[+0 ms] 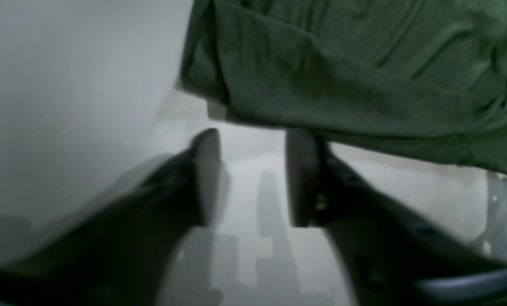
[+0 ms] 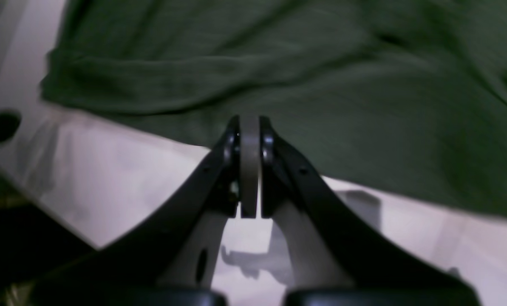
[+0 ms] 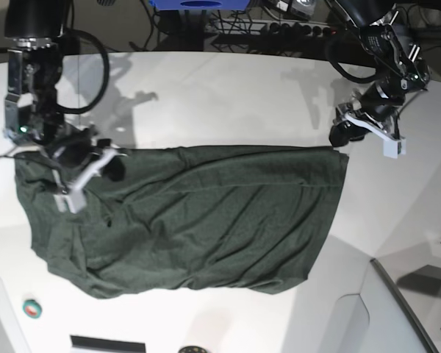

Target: Layout the t-shirt on the table in an organized manner, then fold the t-shirt properly

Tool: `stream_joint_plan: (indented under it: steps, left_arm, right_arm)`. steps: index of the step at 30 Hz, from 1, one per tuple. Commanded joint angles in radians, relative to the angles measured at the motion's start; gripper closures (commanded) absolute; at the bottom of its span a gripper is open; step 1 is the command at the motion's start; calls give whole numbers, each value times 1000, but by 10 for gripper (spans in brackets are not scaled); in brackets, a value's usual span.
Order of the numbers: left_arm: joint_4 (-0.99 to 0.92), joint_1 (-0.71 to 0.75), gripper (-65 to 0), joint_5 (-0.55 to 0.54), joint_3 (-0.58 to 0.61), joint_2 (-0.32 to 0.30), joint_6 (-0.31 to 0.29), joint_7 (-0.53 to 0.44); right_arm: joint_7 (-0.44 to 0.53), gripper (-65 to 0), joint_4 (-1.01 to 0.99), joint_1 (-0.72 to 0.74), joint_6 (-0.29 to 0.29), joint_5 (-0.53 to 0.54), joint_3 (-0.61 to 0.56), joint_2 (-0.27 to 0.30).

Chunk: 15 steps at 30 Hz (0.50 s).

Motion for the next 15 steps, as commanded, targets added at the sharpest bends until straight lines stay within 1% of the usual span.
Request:
stream_joint_plan:
  steps: [1,3,5,9,11,15]
  left_arm:
    - [-15,-29,-331,-20,-7,-12,-9,-18]
    - [-69,-58,-327,-21,-12,-12,-9,-20]
    - [-95,-75,-327,-21,-12,-12,-9,-34]
    - [-107,-83,-326,-21,-1,-7,-9,-104]
    - [-107,-95,-326,-15,-1,8,-9,-115]
    - [-140,-104,-326,-15,-1,10,-9,-115]
  right_arm:
    - [19,0,15,12,15,21,16,3]
    - [18,0,14,3,15,21,34,5]
    - [19,0,14,0,15,21,33,23]
    - [19,0,11,-2,15,21,37,34]
    - [21,0,11,-2,15,21,39,35]
    - [21,0,11,3,15,21,39,35]
